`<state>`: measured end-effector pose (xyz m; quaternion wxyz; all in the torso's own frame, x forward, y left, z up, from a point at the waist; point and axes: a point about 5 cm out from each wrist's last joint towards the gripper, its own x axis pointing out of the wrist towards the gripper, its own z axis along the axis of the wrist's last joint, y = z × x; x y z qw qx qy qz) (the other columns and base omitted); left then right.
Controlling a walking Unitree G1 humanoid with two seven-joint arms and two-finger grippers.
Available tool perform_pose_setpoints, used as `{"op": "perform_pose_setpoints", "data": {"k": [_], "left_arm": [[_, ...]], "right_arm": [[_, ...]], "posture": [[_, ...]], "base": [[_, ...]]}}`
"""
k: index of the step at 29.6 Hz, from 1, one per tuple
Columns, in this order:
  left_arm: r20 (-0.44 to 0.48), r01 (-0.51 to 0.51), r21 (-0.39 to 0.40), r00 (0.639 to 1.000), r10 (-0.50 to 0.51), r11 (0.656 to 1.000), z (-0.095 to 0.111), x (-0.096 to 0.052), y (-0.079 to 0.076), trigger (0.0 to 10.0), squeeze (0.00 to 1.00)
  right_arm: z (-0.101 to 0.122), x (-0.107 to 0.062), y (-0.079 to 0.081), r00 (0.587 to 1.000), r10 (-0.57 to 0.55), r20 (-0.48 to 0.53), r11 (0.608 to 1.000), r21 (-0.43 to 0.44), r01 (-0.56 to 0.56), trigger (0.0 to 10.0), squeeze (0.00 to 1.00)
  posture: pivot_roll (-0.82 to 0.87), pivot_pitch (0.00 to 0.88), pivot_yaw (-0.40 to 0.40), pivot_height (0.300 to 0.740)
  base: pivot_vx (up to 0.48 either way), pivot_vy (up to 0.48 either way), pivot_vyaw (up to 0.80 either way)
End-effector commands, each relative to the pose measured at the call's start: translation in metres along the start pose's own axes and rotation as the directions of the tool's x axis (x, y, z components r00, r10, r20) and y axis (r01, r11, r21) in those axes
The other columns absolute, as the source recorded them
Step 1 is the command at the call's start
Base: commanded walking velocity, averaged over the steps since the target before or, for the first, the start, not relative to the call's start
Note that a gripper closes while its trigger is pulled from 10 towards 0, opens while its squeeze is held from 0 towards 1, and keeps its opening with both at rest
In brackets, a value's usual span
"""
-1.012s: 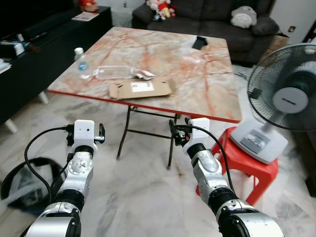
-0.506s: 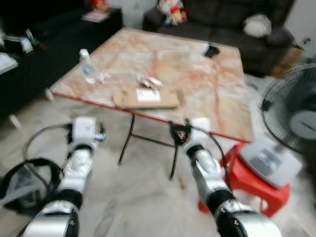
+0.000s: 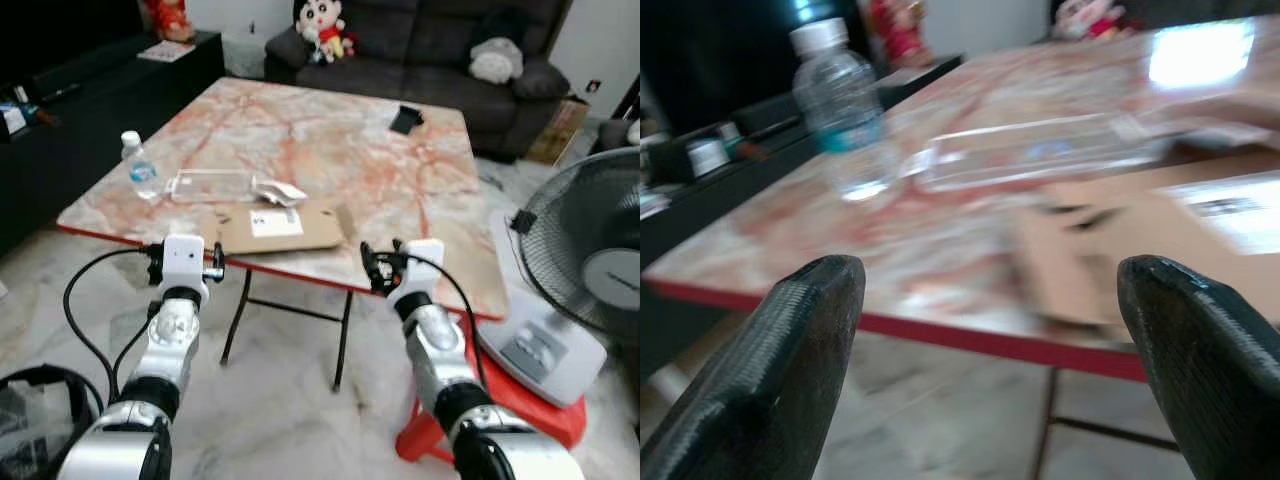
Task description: Picking trash to rubbish bin
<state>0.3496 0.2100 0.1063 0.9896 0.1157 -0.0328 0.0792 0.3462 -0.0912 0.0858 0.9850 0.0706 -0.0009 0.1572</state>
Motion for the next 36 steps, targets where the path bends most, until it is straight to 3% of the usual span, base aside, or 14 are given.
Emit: {"op": "perform_pose_setpoints", "data": {"k": [1,5,11,18,36], "left_arm": [[0.030,0.005,0.001,1.000,-0.005,1.000,0.0067,0.0024,-0.0034,10.0,0.00],[0.039,0.007,0.002,0.999,-0.007,1.000,0.0087,0.0031,-0.0037,10.0,0.00],[0.055,0.014,0.005,0.998,-0.014,1.000,0.0119,0.0041,-0.0051,10.0,0.00],[0.059,0.017,0.004,0.998,-0.017,1.000,0.0124,0.0041,-0.0054,10.0,0.00],[0.073,0.033,-0.004,0.997,-0.032,0.999,0.0145,0.0038,-0.0087,10.0,0.00]], "right_arm": [[0.0039,0.0000,-0.0070,1.000,-0.011,0.010,1.000,-0.024,0.011,10.0,0.00],[0.0051,0.0005,-0.0073,1.000,-0.014,0.016,1.000,-0.014,0.014,10.0,0.00],[0.0057,0.0008,-0.0068,1.000,-0.010,0.019,1.000,-0.015,0.011,10.0,0.00],[0.0063,0.0009,-0.0049,1.000,-0.001,0.028,1.000,-0.016,0.001,10.0,0.00],[0.0062,0.0008,-0.0060,1.000,-0.003,0.025,1.000,-0.008,0.004,10.0,0.00]], "posture": [[0.05,0.014,-0.066,0.740],[0.05,0.017,-0.066,0.740],[0.05,0.017,-0.064,0.740],[0.05,0.016,-0.063,0.740],[0.05,0.019,-0.065,0.740]], "base": [[0.409,0.000,0.80],[0.406,0.000,0.80],[0.404,0.000,0.00],[0.401,0.000,0.78],[0.392,0.000,0.00]]}}
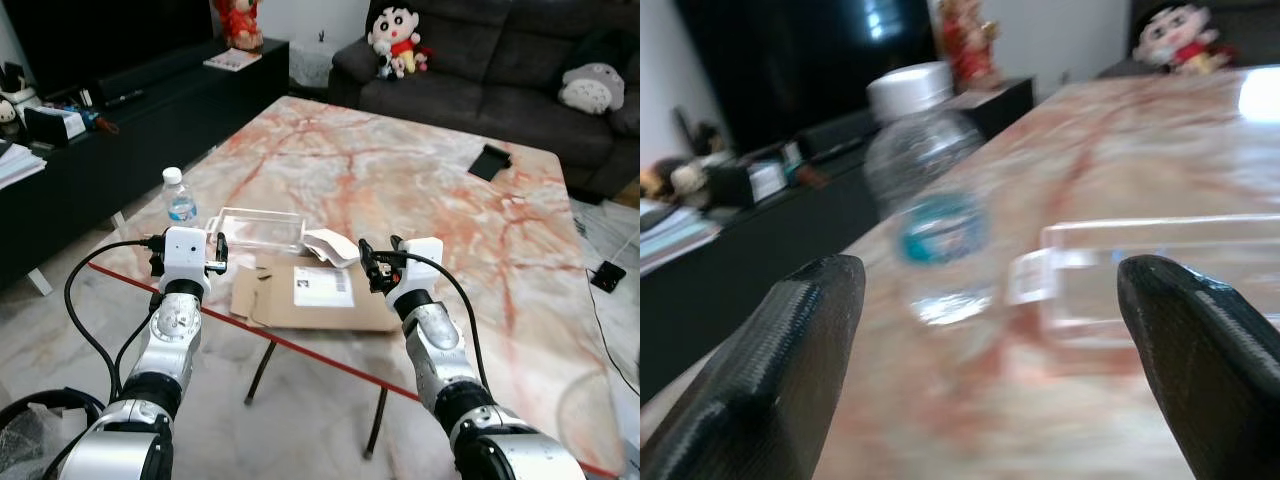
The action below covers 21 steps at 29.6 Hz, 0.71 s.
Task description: Picking trash to rubbish bin
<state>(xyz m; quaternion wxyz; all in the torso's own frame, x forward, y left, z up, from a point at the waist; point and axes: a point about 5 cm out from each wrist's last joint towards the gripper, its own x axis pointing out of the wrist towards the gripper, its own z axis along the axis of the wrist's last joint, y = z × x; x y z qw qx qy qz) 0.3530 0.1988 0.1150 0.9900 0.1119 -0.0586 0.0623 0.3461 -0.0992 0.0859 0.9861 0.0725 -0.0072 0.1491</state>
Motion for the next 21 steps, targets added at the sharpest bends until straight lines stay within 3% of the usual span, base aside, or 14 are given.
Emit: {"op": "perform_pose_setpoints", "data": {"k": [1,6,13,21], "left_arm": [[0.020,0.007,0.007,1.000,-0.007,1.000,0.004,0.001,0.000,10.0,0.00],[0.023,0.023,-0.001,0.999,-0.023,1.000,0.004,0.001,-0.002,10.0,0.00],[0.055,0.108,-0.008,0.993,-0.107,0.994,0.007,-0.002,-0.016,10.0,0.00],[0.051,0.127,-0.011,0.991,-0.127,0.992,0.006,-0.003,-0.020,10.0,0.00]], "right_arm": [[0.005,0.003,0.002,1.000,0.012,0.010,1.000,-0.010,-0.012,10.0,0.00],[0.005,0.003,0.002,1.000,0.013,0.008,1.000,-0.009,-0.013,10.0,0.00],[0.004,0.003,0.002,1.000,0.012,0.007,1.000,-0.011,-0.012,10.0,0.00],[0.004,0.003,0.001,1.000,0.011,0.005,1.000,-0.009,-0.011,10.0,0.00]], "posture": [[0.05,0.019,-0.065,0.740],[0.05,0.020,-0.066,0.740],[0.05,0.021,-0.065,0.740],[0.05,0.021,-0.065,0.740]], "base": [[0.379,0.000,0.00],[0.367,0.000,0.00],[0.000,0.000,0.00],[0.000,0.000,0.00]]}}
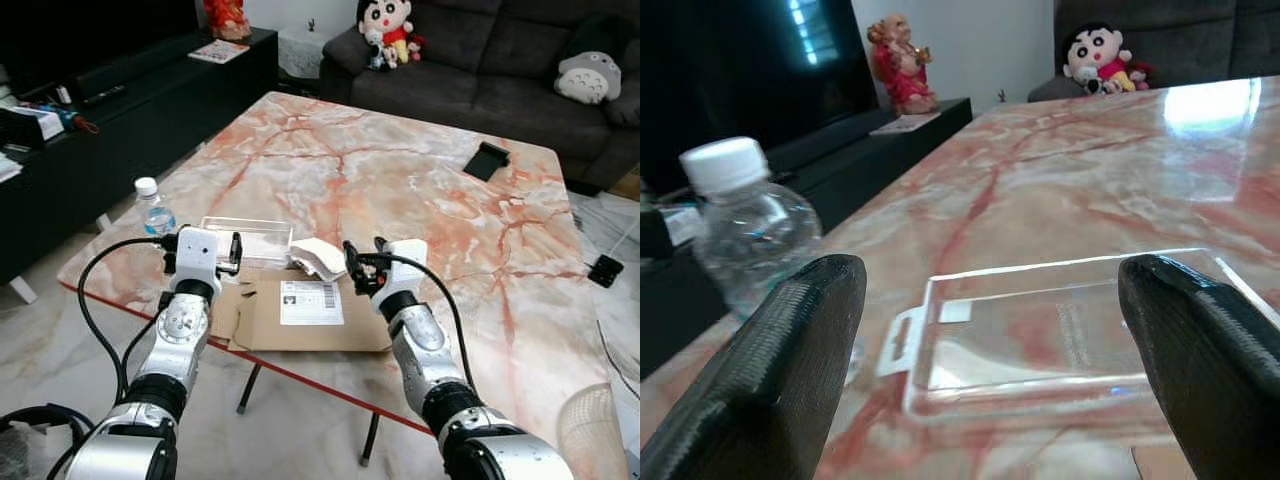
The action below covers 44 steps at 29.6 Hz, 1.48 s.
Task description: Picking trash to rubbish bin
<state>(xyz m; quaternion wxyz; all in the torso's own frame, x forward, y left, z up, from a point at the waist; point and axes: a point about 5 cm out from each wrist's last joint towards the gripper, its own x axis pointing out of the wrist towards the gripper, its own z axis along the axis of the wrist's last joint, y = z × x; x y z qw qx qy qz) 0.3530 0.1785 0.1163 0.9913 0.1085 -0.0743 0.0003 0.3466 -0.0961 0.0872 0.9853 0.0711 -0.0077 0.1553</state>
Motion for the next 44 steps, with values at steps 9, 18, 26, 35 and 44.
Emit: {"op": "perform_pose_setpoints", "data": {"k": [9,18,26,35,44], "left_arm": [[-0.006,0.018,0.002,1.000,-0.018,1.000,-0.0014,-0.0013,-0.0016,10.0,0.00],[-0.018,0.021,0.006,1.000,-0.021,1.000,-0.0029,-0.0015,-0.0020,10.0,0.00],[-0.028,0.008,0.012,1.000,-0.008,1.000,-0.0042,-0.0016,0.0000,10.0,0.00],[-0.025,0.003,0.014,1.000,-0.003,1.000,-0.0037,-0.0015,0.0013,10.0,0.00],[-0.021,0.003,0.012,1.000,-0.002,1.000,-0.0029,-0.0010,0.0014,10.0,0.00]], "right_arm": [[0.0025,0.0017,-0.0012,1.000,0.002,-0.001,1.000,-0.006,-0.002,10.0,0.00],[0.0015,0.0017,0.0001,1.000,0.012,-0.008,1.000,-0.007,-0.012,10.0,0.00],[0.0006,0.0017,0.0015,1.000,0.020,-0.016,1.000,-0.023,-0.020,10.0,0.00],[-0.0033,0.0006,0.0021,0.999,0.020,-0.042,0.999,-0.030,-0.021,10.0,0.00],[-0.0026,0.0011,0.0026,0.999,0.024,-0.039,0.999,-0.030,-0.025,10.0,0.00]], "posture": [[0.05,0.020,-0.064,0.740],[0.05,0.020,-0.064,0.740],[0.05,0.020,-0.064,0.740],[0.05,0.020,-0.063,0.740],[0.05,0.018,-0.061,0.740]], "base": [[0.000,0.000,0.00],[0.000,0.000,0.00],[0.000,0.000,0.00],[0.000,0.000,0.38],[0.000,0.000,0.00]]}}
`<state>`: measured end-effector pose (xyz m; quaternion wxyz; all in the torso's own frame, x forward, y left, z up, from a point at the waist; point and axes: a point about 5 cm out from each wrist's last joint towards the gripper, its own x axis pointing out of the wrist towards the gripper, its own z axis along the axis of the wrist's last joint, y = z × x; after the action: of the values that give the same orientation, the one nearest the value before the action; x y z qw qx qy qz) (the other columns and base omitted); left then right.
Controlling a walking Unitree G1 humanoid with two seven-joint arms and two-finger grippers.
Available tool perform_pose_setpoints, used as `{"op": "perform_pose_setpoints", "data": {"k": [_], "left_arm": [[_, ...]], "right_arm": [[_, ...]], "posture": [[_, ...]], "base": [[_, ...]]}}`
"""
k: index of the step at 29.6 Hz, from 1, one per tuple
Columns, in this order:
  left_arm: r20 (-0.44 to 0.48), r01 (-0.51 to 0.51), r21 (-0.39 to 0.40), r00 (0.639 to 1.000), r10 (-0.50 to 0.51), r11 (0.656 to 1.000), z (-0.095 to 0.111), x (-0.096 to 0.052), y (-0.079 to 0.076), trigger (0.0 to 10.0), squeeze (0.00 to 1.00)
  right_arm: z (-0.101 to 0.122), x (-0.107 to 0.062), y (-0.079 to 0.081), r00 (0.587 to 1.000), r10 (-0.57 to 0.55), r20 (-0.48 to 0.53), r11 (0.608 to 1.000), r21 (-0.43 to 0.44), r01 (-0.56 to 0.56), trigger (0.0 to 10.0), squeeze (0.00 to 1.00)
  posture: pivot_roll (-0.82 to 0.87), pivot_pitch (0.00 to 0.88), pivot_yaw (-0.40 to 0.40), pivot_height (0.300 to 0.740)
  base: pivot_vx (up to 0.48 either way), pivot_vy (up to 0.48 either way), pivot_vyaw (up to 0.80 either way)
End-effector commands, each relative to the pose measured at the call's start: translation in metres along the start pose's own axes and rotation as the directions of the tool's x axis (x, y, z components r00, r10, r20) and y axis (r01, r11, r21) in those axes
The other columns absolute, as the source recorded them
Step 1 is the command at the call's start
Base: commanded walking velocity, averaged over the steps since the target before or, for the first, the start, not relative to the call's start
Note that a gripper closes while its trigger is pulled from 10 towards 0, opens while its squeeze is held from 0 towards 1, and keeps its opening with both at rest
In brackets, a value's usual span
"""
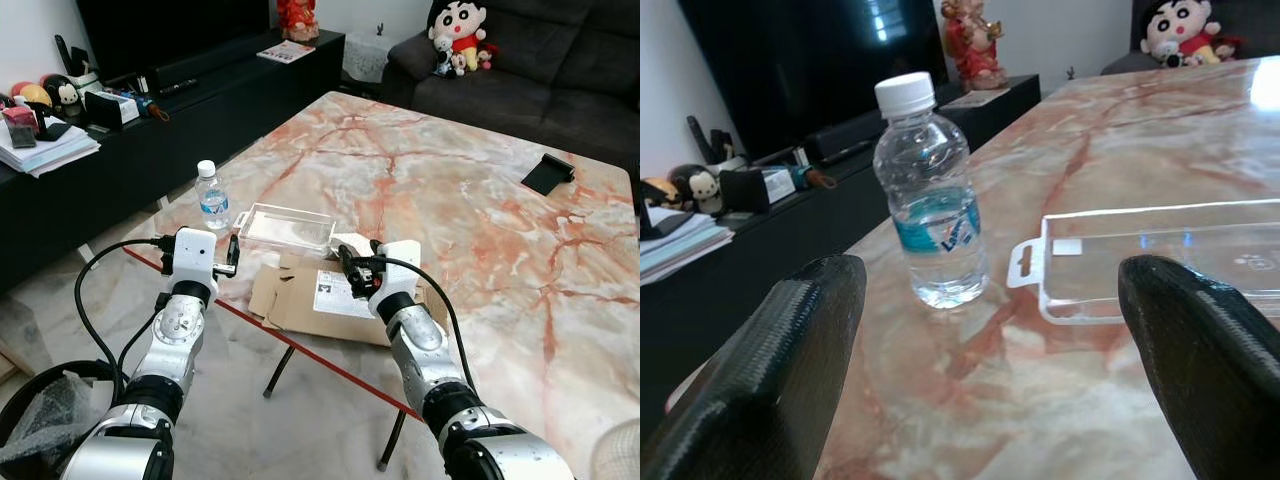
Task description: Picking trash to rubbish bin
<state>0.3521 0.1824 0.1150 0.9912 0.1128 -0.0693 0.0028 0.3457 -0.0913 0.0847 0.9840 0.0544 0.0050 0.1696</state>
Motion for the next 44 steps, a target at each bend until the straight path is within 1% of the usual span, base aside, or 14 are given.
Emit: {"op": "perform_pose_setpoints", "data": {"k": [1,14,16,18,19,26,28,32,33,34,43,44], "left_arm": [[-0.009,0.006,0.002,1.000,-0.006,1.000,-0.0004,0.0004,-0.0026,10.0,0.00],[-0.003,0.002,0.003,1.000,-0.002,1.000,0.0001,0.0001,-0.0016,10.0,0.00],[0.001,0.005,0.004,1.000,-0.005,1.000,0.0004,0.0001,-0.0020,10.0,0.00],[0.001,0.006,0.004,1.000,-0.006,1.000,0.0004,0.0001,-0.0021,10.0,0.00],[0.001,0.008,0.005,1.000,-0.008,1.000,0.0003,0.0000,-0.0025,10.0,0.00],[-0.005,0.018,0.011,1.000,-0.018,1.000,-0.0003,-0.0001,-0.0039,10.0,0.00],[-0.005,0.025,0.017,1.000,-0.025,1.000,-0.0009,-0.0009,-0.0045,10.0,0.00],[-0.006,0.028,0.018,1.000,-0.028,0.999,-0.0009,-0.0008,-0.0049,10.0,0.00],[-0.008,0.033,0.020,0.999,-0.033,0.999,-0.0012,-0.0009,-0.0057,10.0,0.00],[-0.008,0.040,0.022,0.999,-0.040,0.999,-0.0011,-0.0008,-0.0070,10.0,0.00],[-0.004,0.057,0.029,0.998,-0.057,0.998,0.0001,-0.0001,-0.0095,10.0,0.00],[-0.003,0.059,0.031,0.998,-0.059,0.998,0.0001,-0.0001,-0.0097,10.0,0.00]], "right_arm": [[0.0007,0.0005,-0.0019,1.000,-0.002,-0.006,1.000,-0.002,0.002,10.0,0.00],[0.0003,0.0005,-0.0011,1.000,0.004,-0.009,1.000,-0.003,-0.004,10.0,0.00],[-0.0010,-0.0002,-0.0006,1.000,0.013,-0.017,0.999,-0.030,-0.014,10.0,0.00],[-0.0017,-0.0005,-0.0002,1.000,0.015,-0.018,0.999,-0.028,-0.016,10.0,0.00],[-0.0022,-0.0008,0.0006,1.000,0.021,-0.015,1.000,-0.009,-0.021,10.0,1.00],[-0.0033,-0.0005,0.0022,0.999,0.028,-0.031,0.998,-0.060,-0.030,10.0,1.00],[-0.0037,-0.0004,0.0029,0.998,0.037,-0.041,0.995,-0.094,-0.041,10.0,1.00],[-0.0033,-0.0002,0.0022,0.998,0.036,-0.043,0.993,-0.113,-0.040,10.0,1.00],[-0.0033,0.0000,0.0015,0.998,0.032,-0.053,0.985,-0.167,-0.040,10.0,0.00],[-0.0047,0.0000,0.0007,0.997,0.028,-0.071,0.981,-0.190,-0.041,10.0,0.00],[-0.0048,0.0005,-0.0016,0.996,0.019,-0.084,0.979,-0.201,-0.035,10.0,0.00],[-0.0070,0.0005,-0.0012,0.994,0.020,-0.107,0.974,-0.222,-0.044,10.0,0.00]], "posture": [[0.05,0.018,-0.062,0.740],[0.05,0.018,-0.065,0.740],[0.05,0.017,-0.066,0.740],[0.05,0.017,-0.066,0.740],[0.05,0.017,-0.066,0.740],[0.05,0.017,-0.066,0.740],[0.06,0.019,-0.067,0.740],[0.06,0.019,-0.067,0.740],[0.06,0.018,-0.066,0.740],[0.06,0.016,-0.065,0.740],[0.06,0.012,-0.064,0.740],[0.06,0.006,-0.066,0.740]], "base": [[0.000,0.000,0.00],[0.000,0.000,0.00],[0.000,0.000,0.00],[0.000,0.000,0.00],[0.000,0.000,0.00],[0.000,0.000,0.00],[0.000,0.000,0.00],[0.000,0.000,0.00],[0.000,0.000,0.00],[0.000,0.000,0.00],[0.000,0.000,0.00],[0.000,0.000,0.00]]}}
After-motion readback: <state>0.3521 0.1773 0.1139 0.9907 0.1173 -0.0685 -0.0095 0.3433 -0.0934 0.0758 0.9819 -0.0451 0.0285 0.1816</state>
